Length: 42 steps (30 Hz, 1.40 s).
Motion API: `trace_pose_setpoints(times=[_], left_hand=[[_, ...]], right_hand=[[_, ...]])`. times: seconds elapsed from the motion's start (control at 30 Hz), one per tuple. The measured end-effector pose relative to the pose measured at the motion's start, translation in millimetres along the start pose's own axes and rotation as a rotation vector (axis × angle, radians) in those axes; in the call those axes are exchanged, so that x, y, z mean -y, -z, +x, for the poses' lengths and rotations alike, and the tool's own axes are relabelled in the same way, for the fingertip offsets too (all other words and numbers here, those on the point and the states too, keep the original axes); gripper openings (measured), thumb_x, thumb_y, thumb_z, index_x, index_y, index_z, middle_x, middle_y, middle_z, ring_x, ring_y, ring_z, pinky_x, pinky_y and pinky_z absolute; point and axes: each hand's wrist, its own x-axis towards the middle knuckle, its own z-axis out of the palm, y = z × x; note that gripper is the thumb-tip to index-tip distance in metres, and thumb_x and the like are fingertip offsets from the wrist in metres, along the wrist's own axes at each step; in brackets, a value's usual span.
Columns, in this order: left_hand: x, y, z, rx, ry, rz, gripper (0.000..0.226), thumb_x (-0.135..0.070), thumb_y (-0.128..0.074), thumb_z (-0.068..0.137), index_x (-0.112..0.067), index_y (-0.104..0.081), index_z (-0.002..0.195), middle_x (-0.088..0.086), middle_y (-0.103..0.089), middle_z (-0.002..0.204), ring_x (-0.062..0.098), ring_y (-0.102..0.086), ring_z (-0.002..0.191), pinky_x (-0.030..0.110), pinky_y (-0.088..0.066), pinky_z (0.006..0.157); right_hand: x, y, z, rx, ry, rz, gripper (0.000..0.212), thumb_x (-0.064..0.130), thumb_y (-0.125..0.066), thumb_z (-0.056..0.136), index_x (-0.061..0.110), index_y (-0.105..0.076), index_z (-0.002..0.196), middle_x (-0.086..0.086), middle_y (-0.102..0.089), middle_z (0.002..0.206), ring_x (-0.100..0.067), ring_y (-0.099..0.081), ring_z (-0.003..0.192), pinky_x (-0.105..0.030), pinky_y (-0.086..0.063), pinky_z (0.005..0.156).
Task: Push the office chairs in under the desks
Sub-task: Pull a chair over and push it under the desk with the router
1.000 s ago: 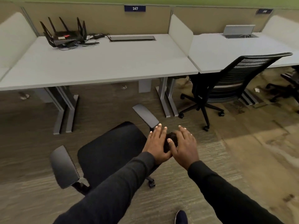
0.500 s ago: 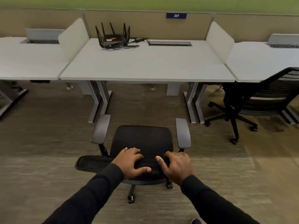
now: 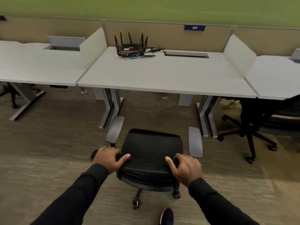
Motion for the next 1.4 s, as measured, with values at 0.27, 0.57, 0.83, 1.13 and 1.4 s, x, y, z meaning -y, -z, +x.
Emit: trace_pose_setpoints(times=[0.27, 0.57, 0.83, 1.13, 1.4], left_hand=[[22.8, 7.2, 88.9, -0.007, 0.055, -0.009, 0.082, -0.088, -0.009, 0.080, -0.030, -0.065, 0.078, -0.012, -0.059, 0.070, 0.008, -0.054, 0.068, 0.033, -0.037, 0.070], [62.5, 13.8, 219.3, 0.006, 0.073, 0.042, 0.078, -0.082, -0.012, 0.083, -0.026, -0.067, 0.082, -0.007, -0.065, 0.076, 0.017, -0.061, 0.078, 0.035, -0.041, 0.079], [95.0, 17.2, 327.6, 0.052, 0.184, 0.062, 0.057, -0.062, -0.025, 0.099, -0.027, -0.070, 0.106, 0.001, -0.069, 0.106, 0.025, -0.059, 0.108, 0.049, -0.030, 0.109], [132.9, 31.4, 408.9, 0.097, 0.217, 0.081, 0.055, -0.057, -0.023, 0.102, -0.027, -0.068, 0.110, 0.004, -0.066, 0.116, 0.029, -0.055, 0.116, 0.052, -0.028, 0.109], [178.3, 38.7, 460.4, 0.131, 0.156, 0.061, 0.057, -0.062, -0.021, 0.100, -0.029, -0.066, 0.112, 0.001, -0.066, 0.115, 0.027, -0.054, 0.115, 0.051, -0.032, 0.104]], right_hand=[[0.2, -12.9, 102.0, -0.031, 0.000, 0.003, 0.064, 0.079, -0.025, 0.090, 0.028, -0.063, 0.080, 0.008, -0.060, 0.067, -0.007, -0.056, 0.064, -0.031, -0.050, 0.062], [0.4, -36.7, 247.1, -0.034, 0.027, 0.001, 0.063, 0.075, -0.027, 0.092, 0.027, -0.067, 0.086, 0.007, -0.064, 0.074, -0.011, -0.061, 0.073, -0.034, -0.049, 0.070], [10.3, -49.2, 372.4, 0.052, 0.040, -0.013, 0.063, 0.069, -0.027, 0.097, 0.022, -0.067, 0.085, 0.003, -0.065, 0.079, -0.021, -0.065, 0.081, -0.039, -0.047, 0.077], [32.2, -69.2, 465.3, 0.082, 0.046, -0.039, 0.059, 0.060, -0.024, 0.102, 0.023, -0.067, 0.088, 0.003, -0.066, 0.083, -0.024, -0.064, 0.084, -0.040, -0.044, 0.079], [63.5, -77.0, 505.3, 0.041, -0.023, -0.006, 0.050, 0.049, -0.030, 0.104, 0.022, -0.066, 0.083, 0.003, -0.067, 0.080, -0.025, -0.061, 0.081, -0.036, -0.035, 0.070]])
